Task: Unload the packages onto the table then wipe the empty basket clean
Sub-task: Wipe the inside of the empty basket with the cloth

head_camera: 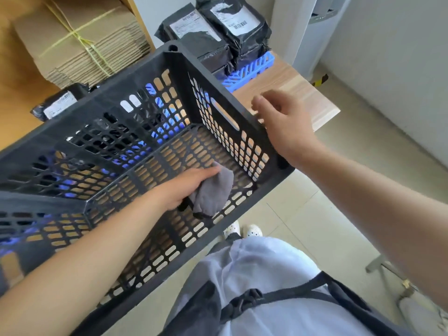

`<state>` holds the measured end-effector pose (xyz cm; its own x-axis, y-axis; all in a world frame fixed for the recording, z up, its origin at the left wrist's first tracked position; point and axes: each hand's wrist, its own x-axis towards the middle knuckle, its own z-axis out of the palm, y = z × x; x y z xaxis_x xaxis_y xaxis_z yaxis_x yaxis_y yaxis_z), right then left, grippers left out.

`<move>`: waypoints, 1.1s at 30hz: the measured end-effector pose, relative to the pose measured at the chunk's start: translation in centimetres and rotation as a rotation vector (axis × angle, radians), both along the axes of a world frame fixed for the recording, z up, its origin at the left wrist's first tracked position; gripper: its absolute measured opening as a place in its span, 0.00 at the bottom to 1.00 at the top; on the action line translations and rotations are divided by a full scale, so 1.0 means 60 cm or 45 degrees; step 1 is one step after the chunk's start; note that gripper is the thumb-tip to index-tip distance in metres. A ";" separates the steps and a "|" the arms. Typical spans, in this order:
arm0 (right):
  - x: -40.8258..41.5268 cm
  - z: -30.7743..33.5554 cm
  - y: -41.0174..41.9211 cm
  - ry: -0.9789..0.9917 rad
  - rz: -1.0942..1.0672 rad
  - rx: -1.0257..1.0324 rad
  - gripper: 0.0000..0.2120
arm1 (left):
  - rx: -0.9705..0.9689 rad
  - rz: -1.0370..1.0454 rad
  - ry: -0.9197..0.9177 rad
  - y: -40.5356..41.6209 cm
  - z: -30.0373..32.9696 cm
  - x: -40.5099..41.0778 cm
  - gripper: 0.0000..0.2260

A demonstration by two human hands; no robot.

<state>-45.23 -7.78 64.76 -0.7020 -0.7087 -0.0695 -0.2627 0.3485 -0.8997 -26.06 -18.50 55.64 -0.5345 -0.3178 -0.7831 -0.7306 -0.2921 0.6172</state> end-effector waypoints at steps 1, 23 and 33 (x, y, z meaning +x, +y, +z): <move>-0.007 -0.003 0.006 -0.194 -0.148 -0.082 0.11 | -0.055 -0.006 -0.056 0.001 -0.011 0.001 0.17; 0.179 -0.036 0.032 -1.161 -1.262 -0.274 0.31 | -0.696 -0.632 -0.001 0.102 -0.156 -0.096 0.22; 0.181 -0.037 0.031 -1.018 -1.351 -0.229 0.25 | -0.552 -0.660 0.118 0.087 -0.150 -0.104 0.16</move>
